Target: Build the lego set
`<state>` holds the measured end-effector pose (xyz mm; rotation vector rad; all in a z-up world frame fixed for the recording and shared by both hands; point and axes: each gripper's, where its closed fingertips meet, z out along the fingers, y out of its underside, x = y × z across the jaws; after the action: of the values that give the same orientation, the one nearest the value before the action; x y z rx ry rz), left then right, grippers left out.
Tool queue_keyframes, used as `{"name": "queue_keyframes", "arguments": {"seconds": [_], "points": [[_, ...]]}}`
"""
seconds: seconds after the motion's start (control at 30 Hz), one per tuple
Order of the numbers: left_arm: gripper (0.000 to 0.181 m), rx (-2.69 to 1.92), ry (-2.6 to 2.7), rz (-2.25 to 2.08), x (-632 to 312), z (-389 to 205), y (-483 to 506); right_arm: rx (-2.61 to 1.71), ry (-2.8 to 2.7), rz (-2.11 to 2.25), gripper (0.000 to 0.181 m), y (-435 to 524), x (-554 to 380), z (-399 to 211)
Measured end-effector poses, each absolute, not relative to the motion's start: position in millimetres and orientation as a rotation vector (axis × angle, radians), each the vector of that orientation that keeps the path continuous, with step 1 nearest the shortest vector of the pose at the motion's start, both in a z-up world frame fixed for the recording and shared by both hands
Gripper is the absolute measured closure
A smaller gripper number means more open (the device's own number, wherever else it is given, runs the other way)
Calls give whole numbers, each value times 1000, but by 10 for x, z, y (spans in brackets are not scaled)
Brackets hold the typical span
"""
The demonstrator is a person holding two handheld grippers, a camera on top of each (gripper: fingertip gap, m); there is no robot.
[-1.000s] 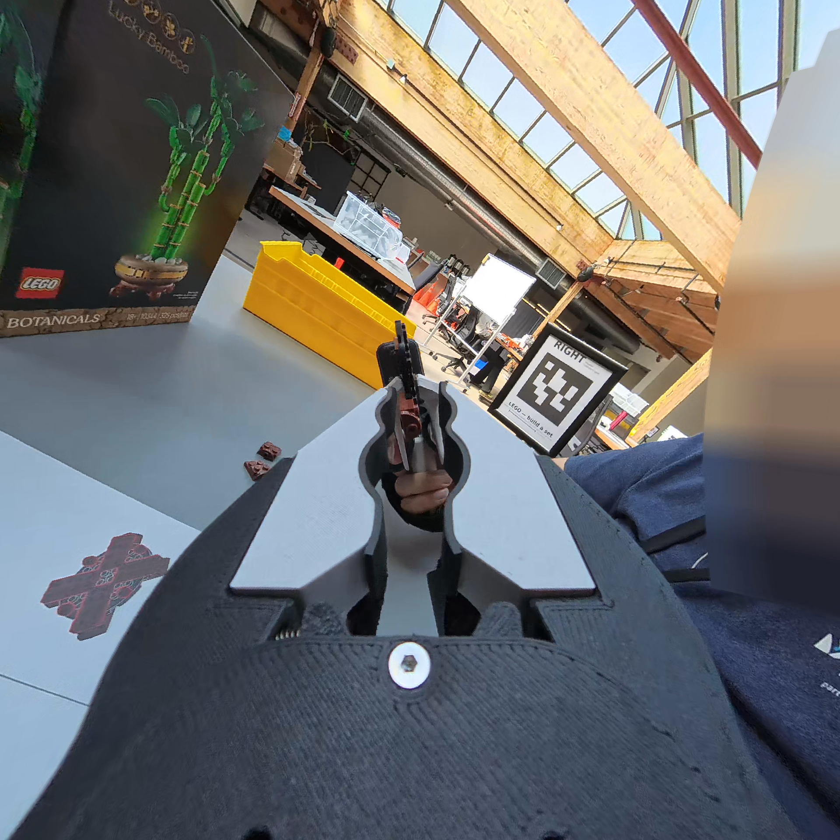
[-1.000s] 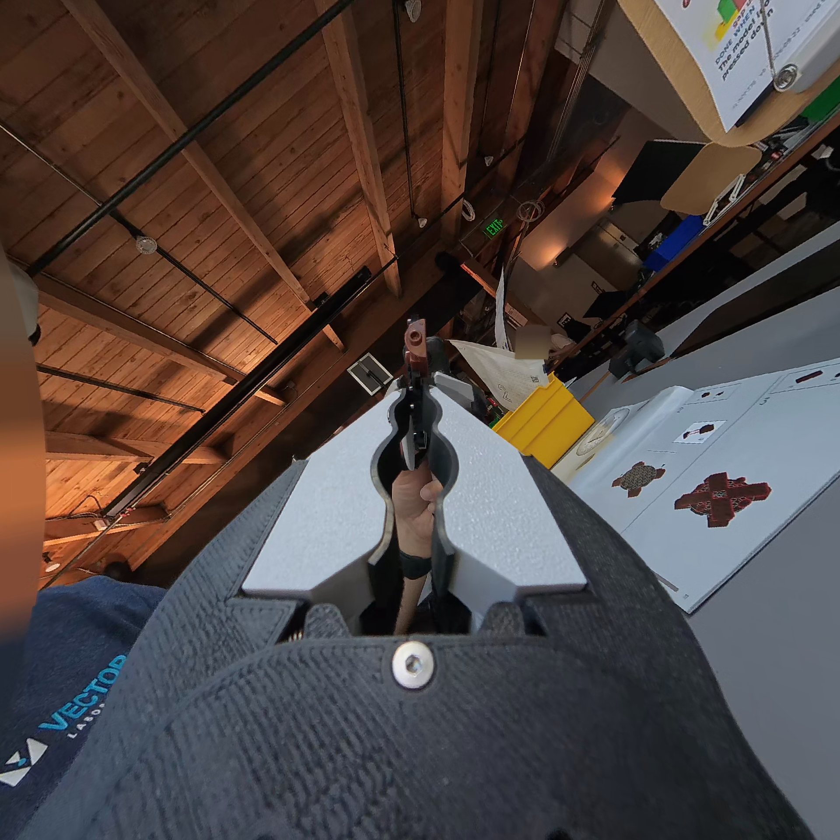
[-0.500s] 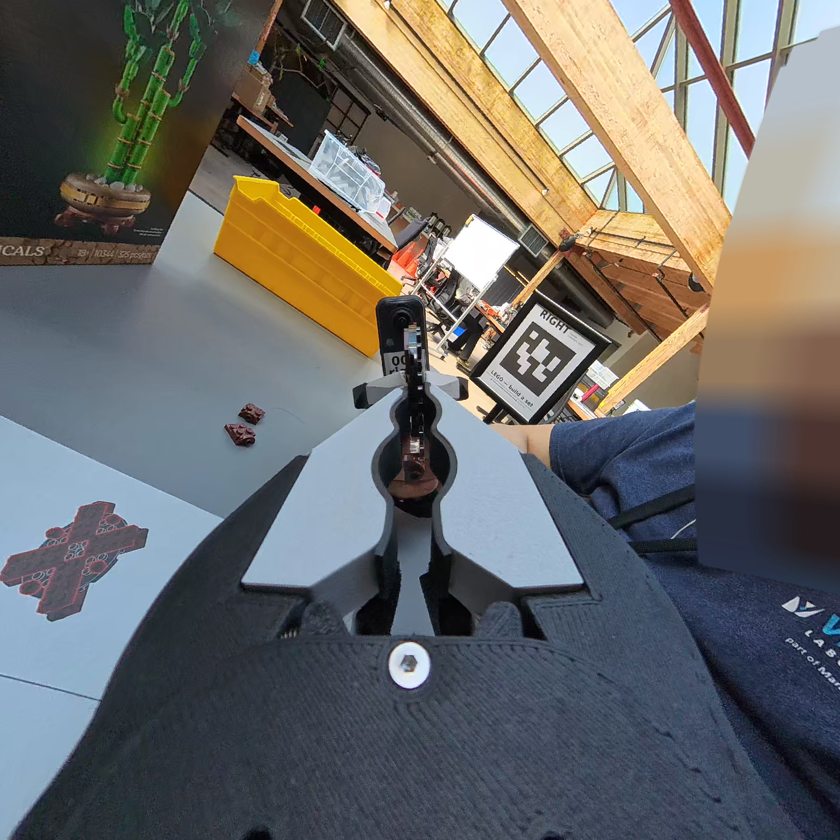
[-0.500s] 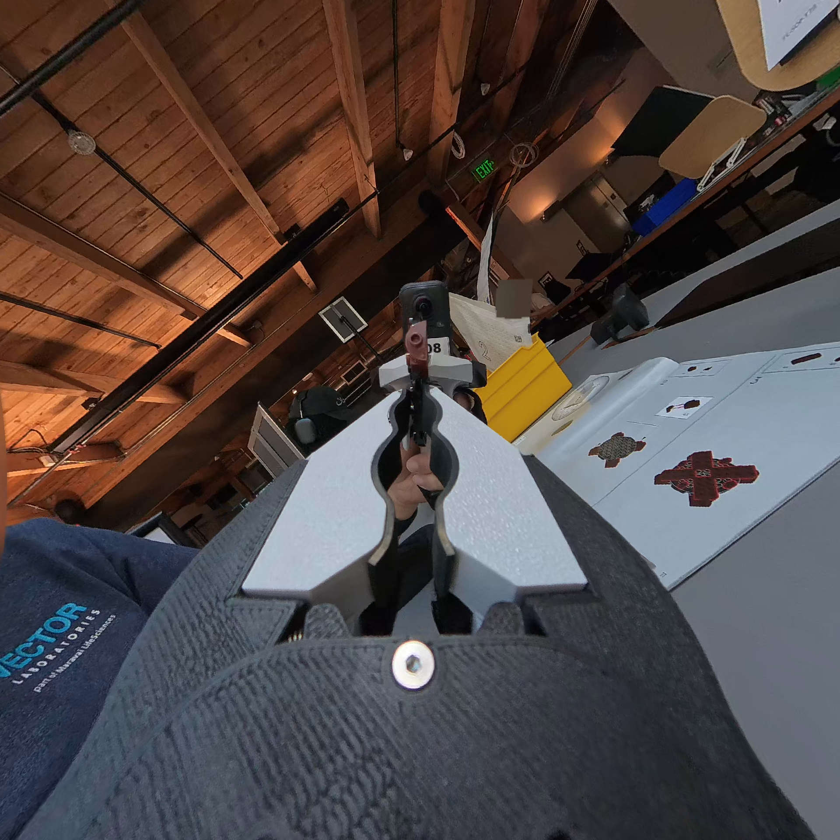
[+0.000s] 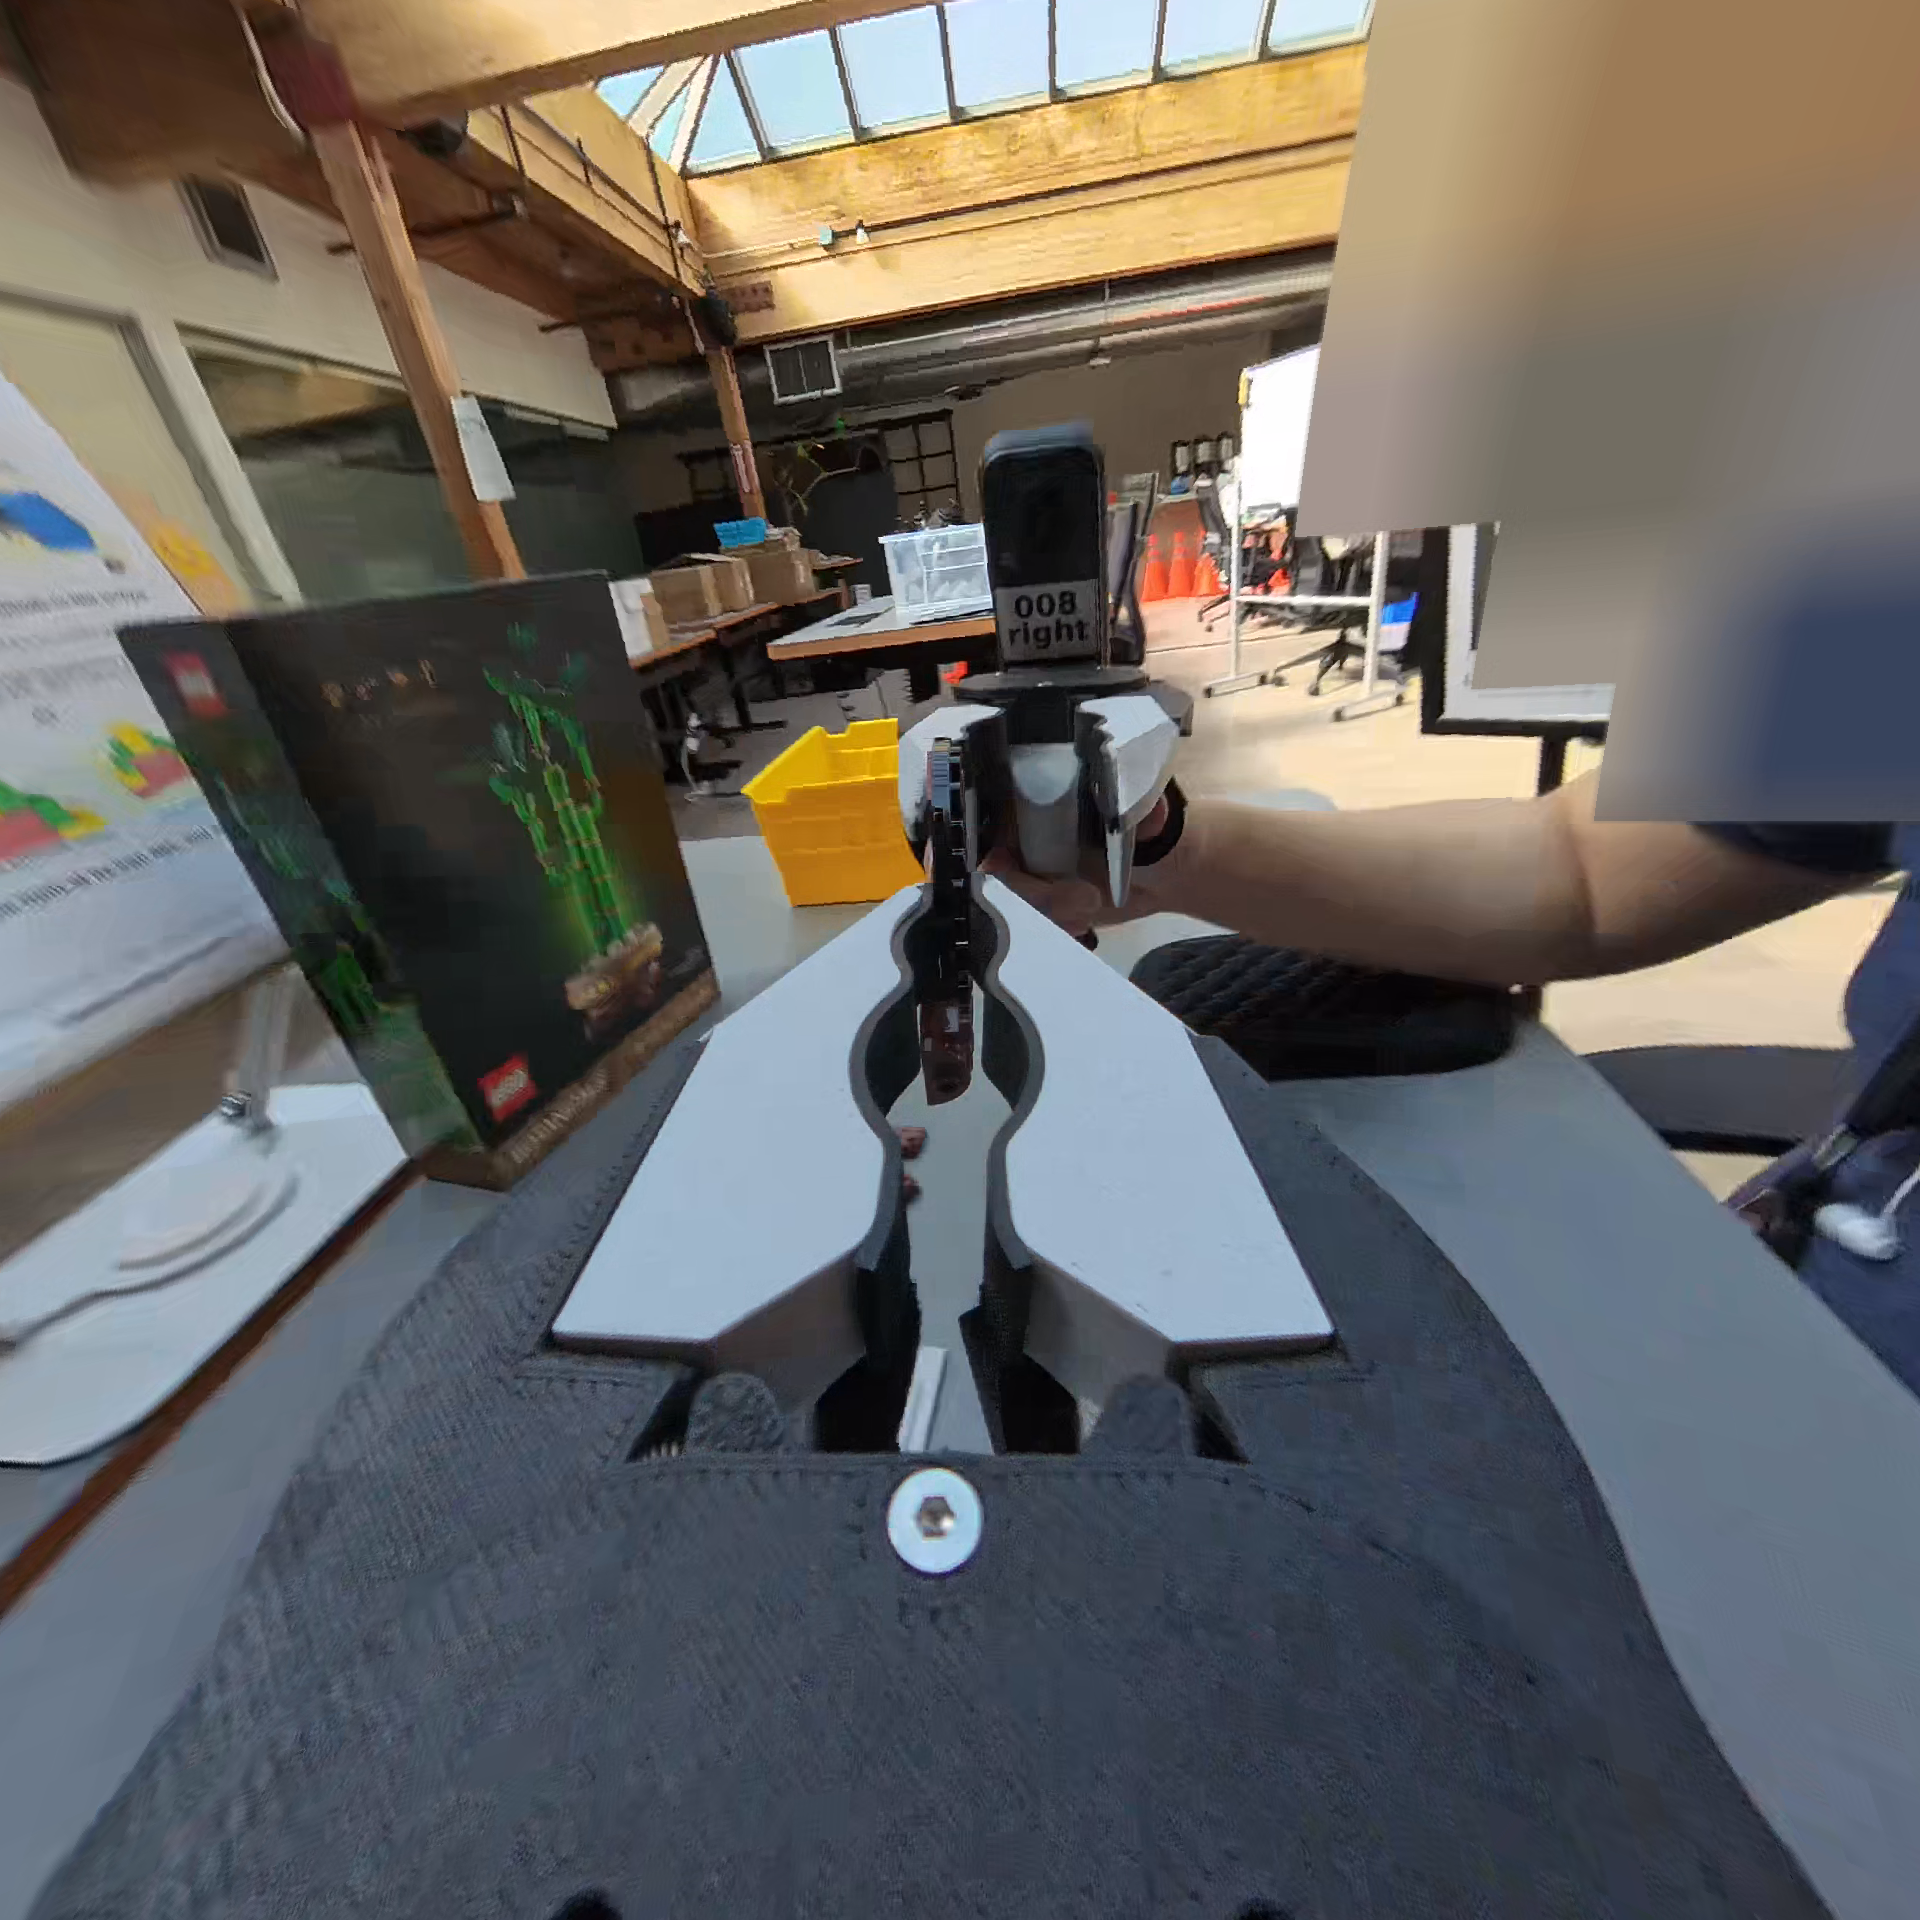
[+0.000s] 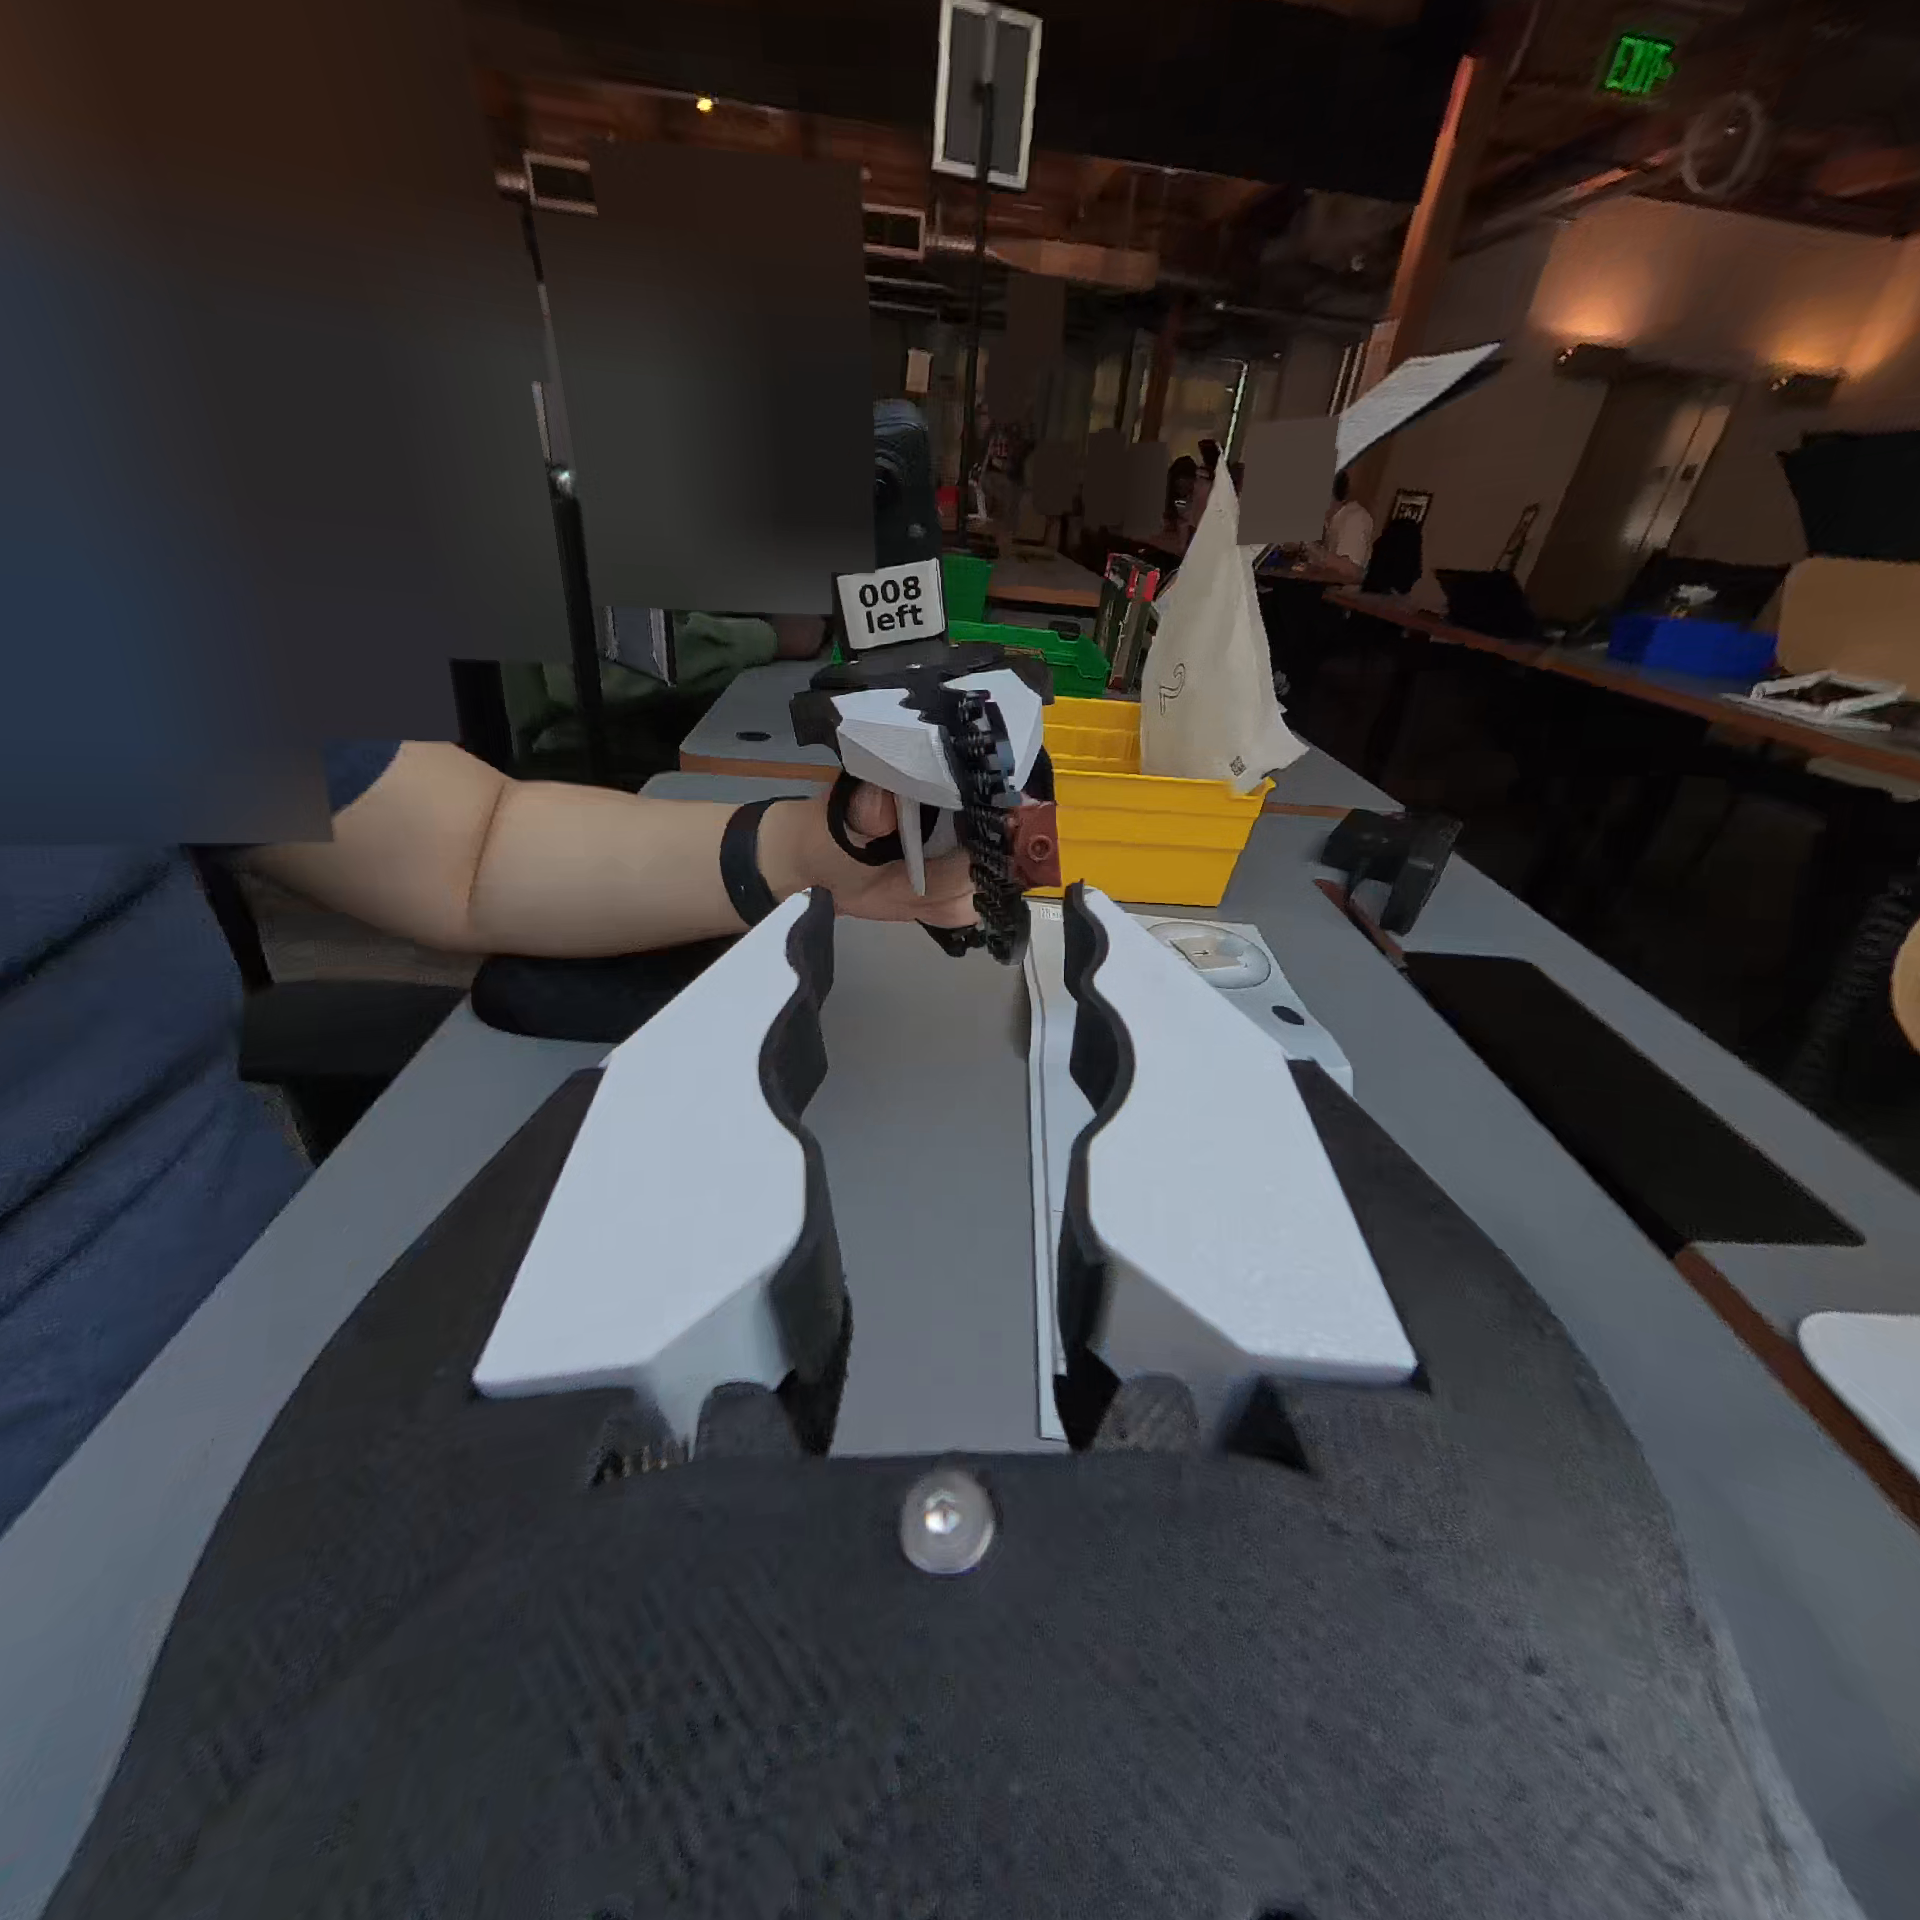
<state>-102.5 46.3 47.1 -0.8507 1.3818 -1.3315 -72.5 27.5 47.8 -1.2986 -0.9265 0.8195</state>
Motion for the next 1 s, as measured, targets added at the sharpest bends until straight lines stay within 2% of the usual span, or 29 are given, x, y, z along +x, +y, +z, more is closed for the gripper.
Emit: {"name": "queue_keyframes", "arguments": {"seconds": [0.1, 0.17, 0.23, 0.33, 0.4, 0.5, 0.7, 1.0], "points": [[180, -591, 1433, -935, -1074, 677, 236, -1194, -1188, 478, 140, 204, -759, 736], [180, -494, 1505, -739, -1094, 752, 88, -1094, -1317, 273, 149, 135, -809, 921], [180, -421, 1527, -592, -1119, 870, 2, -1025, -1422, 180, 156, 7, -915, 1032], [180, -284, 1513, -449, -1167, 1108, -158, -1020, -1520, 39, 150, -72, -1023, 1048], [180, -226, 1542, -344, -1148, 1170, -230, -957, -1514, -94, 159, -89, -1043, 1131], [180, -142, 1567, -251, -1120, 1203, -346, -852, -1508, -125, 164, -230, -1088, 1206], [179, -75, 1546, -75, -1138, 1129, -361, -833, -1508, -191, 161, -288, -1055, 1240], [179, -53, 1529, -7, -1231, 1152, -363, -737, -1522, -355, 173, -305, -1092, 1240]]}}
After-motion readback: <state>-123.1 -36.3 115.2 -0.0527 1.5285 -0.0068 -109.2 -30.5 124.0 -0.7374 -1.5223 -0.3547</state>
